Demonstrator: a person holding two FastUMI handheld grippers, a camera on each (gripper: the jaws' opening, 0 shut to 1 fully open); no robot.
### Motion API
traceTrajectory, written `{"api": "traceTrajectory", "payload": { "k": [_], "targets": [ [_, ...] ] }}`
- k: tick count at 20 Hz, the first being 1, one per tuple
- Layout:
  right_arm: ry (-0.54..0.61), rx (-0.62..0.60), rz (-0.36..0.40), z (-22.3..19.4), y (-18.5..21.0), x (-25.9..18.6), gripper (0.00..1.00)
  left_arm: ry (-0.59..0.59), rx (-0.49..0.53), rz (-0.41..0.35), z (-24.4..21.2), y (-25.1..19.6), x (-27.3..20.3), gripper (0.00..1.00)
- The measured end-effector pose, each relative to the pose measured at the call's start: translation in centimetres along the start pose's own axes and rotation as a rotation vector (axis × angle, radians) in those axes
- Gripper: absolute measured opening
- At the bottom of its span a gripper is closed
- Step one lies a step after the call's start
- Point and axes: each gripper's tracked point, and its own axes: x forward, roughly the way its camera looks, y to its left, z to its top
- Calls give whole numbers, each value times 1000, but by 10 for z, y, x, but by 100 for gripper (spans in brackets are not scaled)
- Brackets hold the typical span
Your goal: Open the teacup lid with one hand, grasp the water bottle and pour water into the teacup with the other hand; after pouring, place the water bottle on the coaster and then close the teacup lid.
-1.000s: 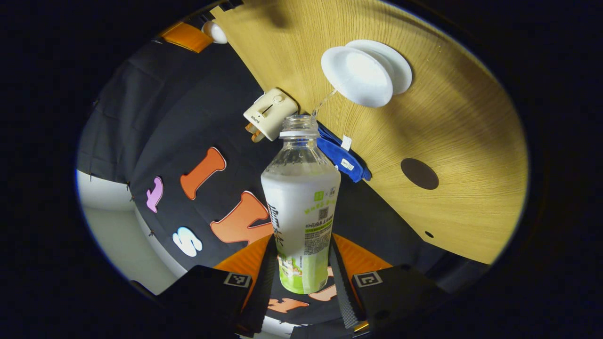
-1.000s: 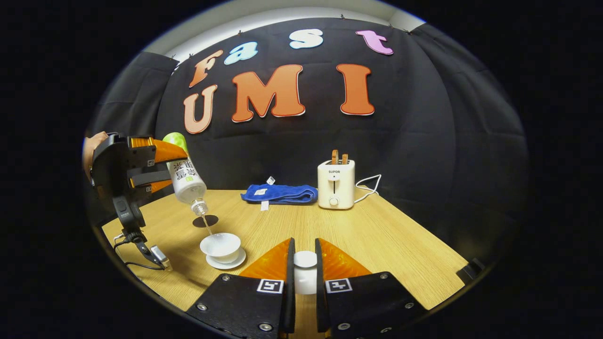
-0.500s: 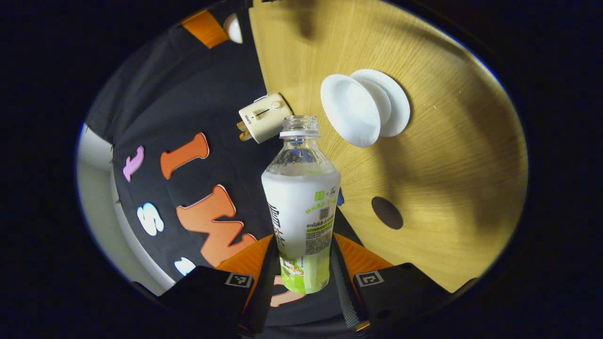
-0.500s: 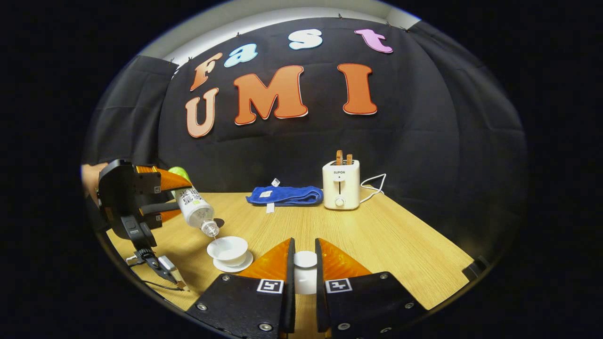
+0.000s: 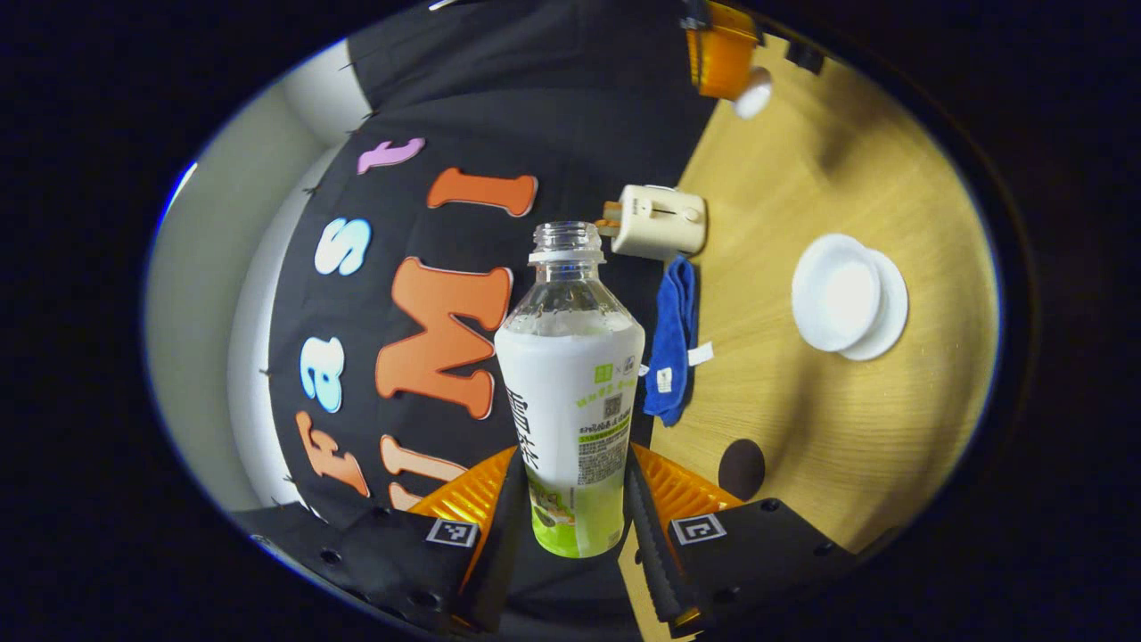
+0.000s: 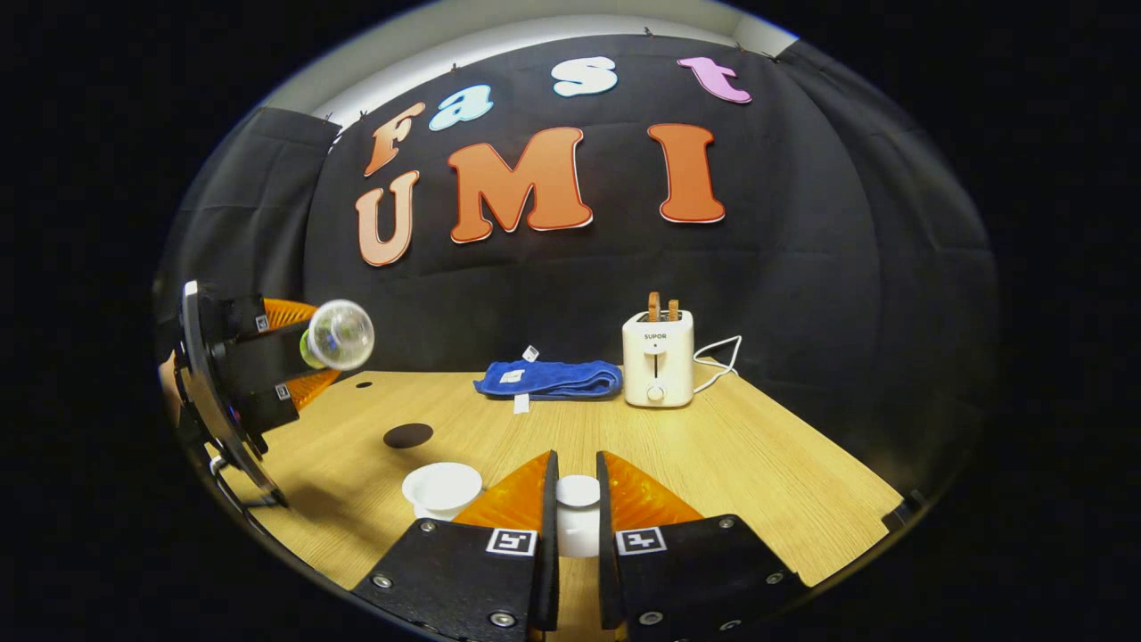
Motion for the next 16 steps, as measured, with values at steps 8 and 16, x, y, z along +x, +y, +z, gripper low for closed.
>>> {"api": "traceTrajectory", "payload": {
  "k": [8,16],
  "targets": [
    [-3,-31,87,3,54,22,18,-51,-729,94,-20,42,22,64],
    [24,-55,135,-8,81,45,18,63,-1257,64,-98,-13,67,64]
  ]
}}
